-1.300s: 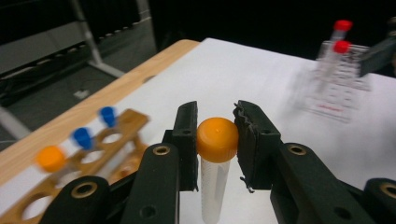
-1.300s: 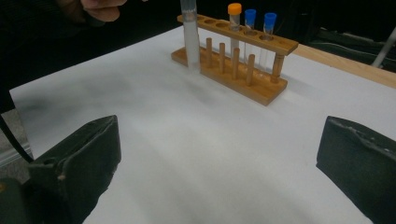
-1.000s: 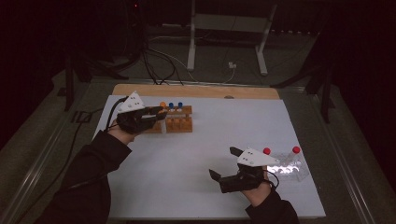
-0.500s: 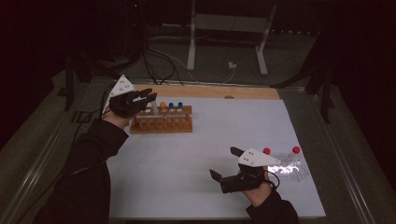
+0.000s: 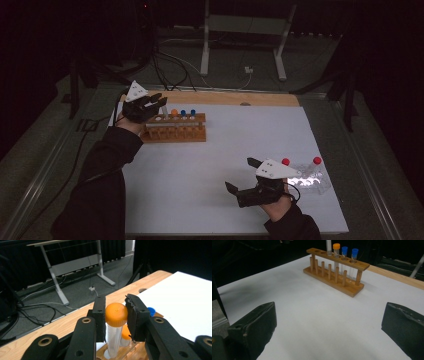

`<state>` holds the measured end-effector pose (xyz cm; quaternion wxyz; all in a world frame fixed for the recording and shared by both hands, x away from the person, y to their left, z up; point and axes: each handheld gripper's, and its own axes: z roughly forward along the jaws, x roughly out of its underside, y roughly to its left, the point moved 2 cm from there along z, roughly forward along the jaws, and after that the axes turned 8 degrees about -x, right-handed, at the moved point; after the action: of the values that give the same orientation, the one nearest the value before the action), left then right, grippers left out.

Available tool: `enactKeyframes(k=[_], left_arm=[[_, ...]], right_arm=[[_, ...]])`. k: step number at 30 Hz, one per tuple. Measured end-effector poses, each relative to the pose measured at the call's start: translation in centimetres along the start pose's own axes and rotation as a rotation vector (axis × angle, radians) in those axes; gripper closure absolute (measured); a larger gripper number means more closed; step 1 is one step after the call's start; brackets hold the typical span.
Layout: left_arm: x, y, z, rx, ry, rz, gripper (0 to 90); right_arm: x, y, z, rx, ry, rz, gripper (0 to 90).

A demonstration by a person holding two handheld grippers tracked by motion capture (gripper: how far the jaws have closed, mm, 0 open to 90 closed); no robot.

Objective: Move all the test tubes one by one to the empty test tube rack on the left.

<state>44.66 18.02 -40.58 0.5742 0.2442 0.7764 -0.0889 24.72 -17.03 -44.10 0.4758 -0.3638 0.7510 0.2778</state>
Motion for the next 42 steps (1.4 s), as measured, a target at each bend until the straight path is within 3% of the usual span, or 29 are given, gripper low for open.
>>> enactKeyframes(k=[16, 25, 33, 35, 37, 39, 42], left_arm=[[3.3, -0.3, 2.7, 0.003, 0.082, -0.023, 71.8], [4.3, -0.5, 3.4, -0.001, 0.102, -0.03, 71.7], [4.2, -0.4, 3.3, 0.008, 0.117, -0.041, 71.3], [4.1, -0.4, 3.2, 0.015, 0.106, -0.051, 69.2], [3.8, -0.4, 2.9, 0.021, 0.098, -0.065, 62.2], [3.5, -0.6, 2.6, 0.007, 0.094, -0.053, 54.0], [3.0, -0.9, 1.9, 0.024, 0.084, -0.06, 46.4]], right_arm=[[0.2, -0.2, 0.0, -0.004, 0.002, 0.006, 0.0], [0.3, -0.2, 0.0, -0.007, 0.002, 0.01, 0.0], [0.2, -0.3, -0.1, -0.008, 0.0, 0.01, 0.0], [0.2, -0.4, -0.1, -0.006, -0.002, 0.011, 0.0], [0.1, -0.4, -0.3, -0.004, -0.006, 0.013, 0.0], [0.1, -0.4, -0.4, 0.002, -0.008, 0.01, 0.0], [0.0, -0.6, -0.8, 0.019, -0.013, 0.008, 0.0]])
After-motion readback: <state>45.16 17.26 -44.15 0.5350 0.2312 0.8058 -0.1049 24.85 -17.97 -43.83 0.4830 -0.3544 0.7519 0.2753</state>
